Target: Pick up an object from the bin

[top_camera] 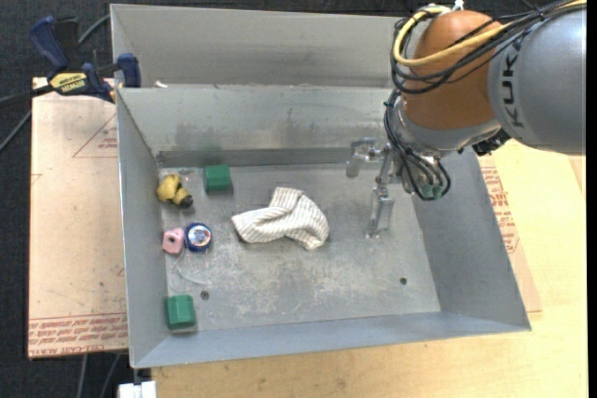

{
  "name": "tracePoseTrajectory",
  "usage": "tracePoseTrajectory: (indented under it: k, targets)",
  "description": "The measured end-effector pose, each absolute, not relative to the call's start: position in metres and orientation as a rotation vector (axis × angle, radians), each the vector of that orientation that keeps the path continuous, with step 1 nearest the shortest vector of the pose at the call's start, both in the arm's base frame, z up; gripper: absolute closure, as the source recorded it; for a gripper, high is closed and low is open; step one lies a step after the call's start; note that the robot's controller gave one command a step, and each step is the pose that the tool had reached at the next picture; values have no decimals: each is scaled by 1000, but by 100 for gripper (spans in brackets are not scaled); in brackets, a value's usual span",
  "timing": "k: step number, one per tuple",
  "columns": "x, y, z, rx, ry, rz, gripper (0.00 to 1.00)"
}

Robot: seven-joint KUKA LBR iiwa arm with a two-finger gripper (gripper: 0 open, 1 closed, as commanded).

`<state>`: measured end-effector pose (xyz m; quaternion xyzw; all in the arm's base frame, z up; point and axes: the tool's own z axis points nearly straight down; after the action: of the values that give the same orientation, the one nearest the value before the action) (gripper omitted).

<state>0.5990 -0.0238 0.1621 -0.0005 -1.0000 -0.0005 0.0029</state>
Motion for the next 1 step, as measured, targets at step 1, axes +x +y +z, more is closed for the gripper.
tracePoseTrajectory:
  k: [1]
  targets:
    - [601,-24,167,0,-3143,-1,0]
